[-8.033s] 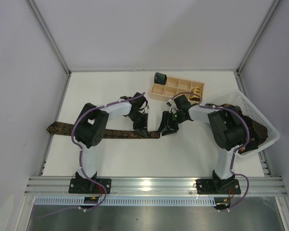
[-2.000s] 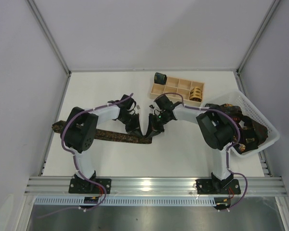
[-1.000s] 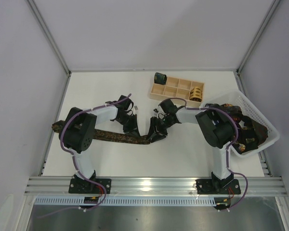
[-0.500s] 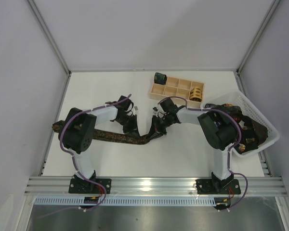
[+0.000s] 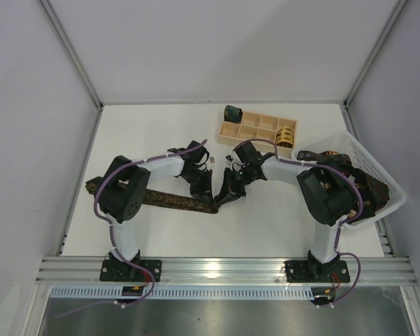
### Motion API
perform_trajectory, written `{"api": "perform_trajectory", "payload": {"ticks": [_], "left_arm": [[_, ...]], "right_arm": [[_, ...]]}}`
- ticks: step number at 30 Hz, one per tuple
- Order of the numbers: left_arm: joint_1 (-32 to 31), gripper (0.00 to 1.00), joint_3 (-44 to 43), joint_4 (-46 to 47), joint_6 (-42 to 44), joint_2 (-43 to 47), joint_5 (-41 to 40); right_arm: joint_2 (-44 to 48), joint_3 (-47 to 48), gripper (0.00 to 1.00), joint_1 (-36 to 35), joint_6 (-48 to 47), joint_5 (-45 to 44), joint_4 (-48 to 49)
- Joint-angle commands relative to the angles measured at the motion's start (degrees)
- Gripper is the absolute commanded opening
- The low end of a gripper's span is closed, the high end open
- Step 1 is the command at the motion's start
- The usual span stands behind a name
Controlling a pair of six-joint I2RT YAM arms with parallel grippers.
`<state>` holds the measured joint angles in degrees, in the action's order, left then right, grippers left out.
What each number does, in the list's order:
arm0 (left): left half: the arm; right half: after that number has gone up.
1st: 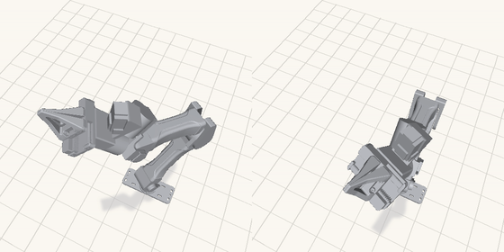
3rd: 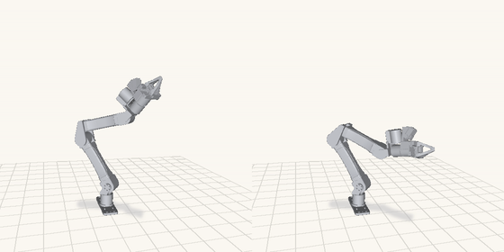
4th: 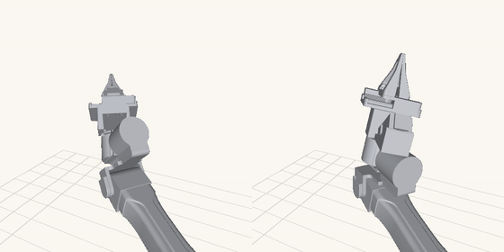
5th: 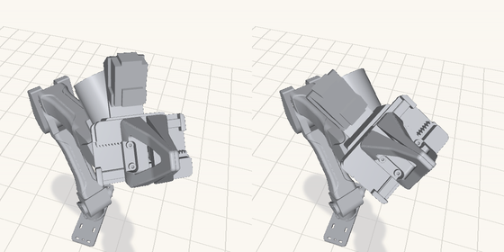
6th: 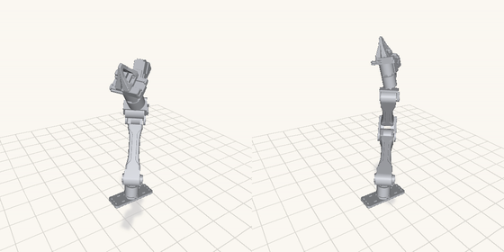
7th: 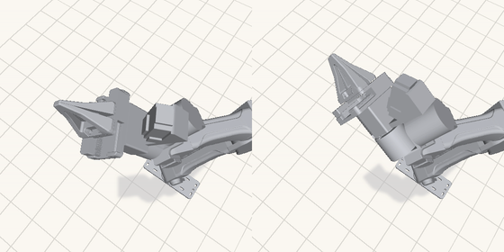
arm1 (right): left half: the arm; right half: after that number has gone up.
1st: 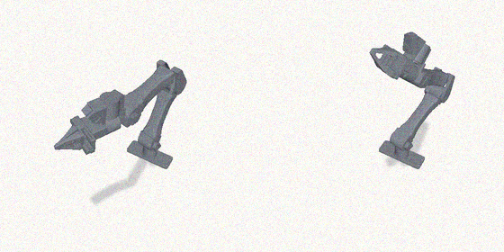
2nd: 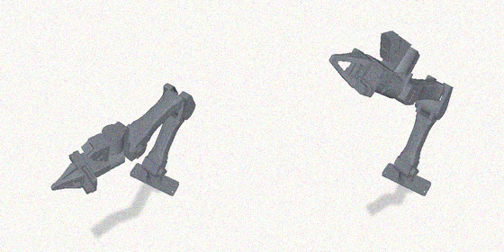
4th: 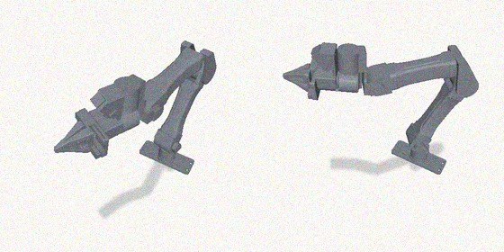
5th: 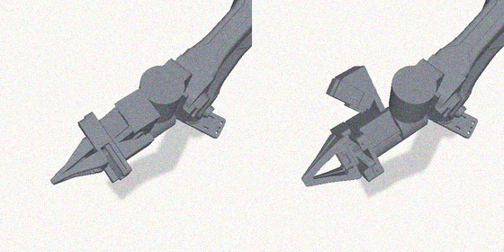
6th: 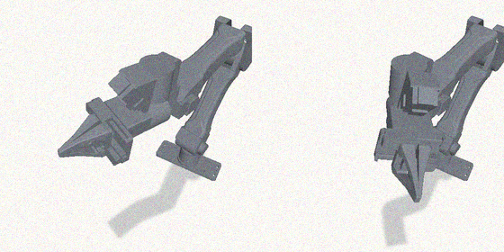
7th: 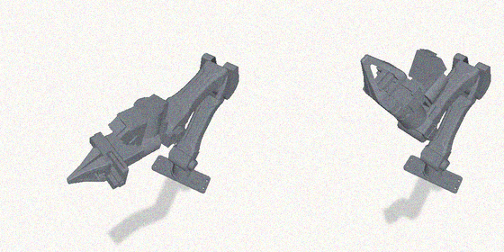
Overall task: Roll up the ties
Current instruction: Roll the tie
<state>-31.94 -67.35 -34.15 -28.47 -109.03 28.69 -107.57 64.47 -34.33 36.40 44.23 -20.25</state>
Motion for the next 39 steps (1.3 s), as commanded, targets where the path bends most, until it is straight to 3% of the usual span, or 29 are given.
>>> {"api": "perform_trajectory", "payload": {"ticks": [1,15,24,32,39], "left_arm": [[-1.1,0.04,-1.9,-0.2,-0.7,-0.6,0.0],[4.2,0.06,4.2,-2.8,2.8,7.5,-9.3],[6.4,0.06,8.3,-2.7,3.3,13.0,-9.4],[8.7,0.05,12.6,-0.7,3.7,10.7,-8.9],[8.7,0.04,13.6,1.4,2.6,10.2,-8.4]], "right_arm": [[-0.9,4.6,0.00,-2.3,-0.7,-0.8,-3.6],[-7.6,14.2,0.00,-6.1,-1.9,-9.1,-12.6],[-10.1,17.6,0.00,-7.6,-2.8,-10.4,-15.7],[-15.3,25.0,0.01,-9.5,-4.1,-10.6,-20.4],[-18.5,28.0,0.08,-9.9,-4.1,-10.5,-20.4]]}}
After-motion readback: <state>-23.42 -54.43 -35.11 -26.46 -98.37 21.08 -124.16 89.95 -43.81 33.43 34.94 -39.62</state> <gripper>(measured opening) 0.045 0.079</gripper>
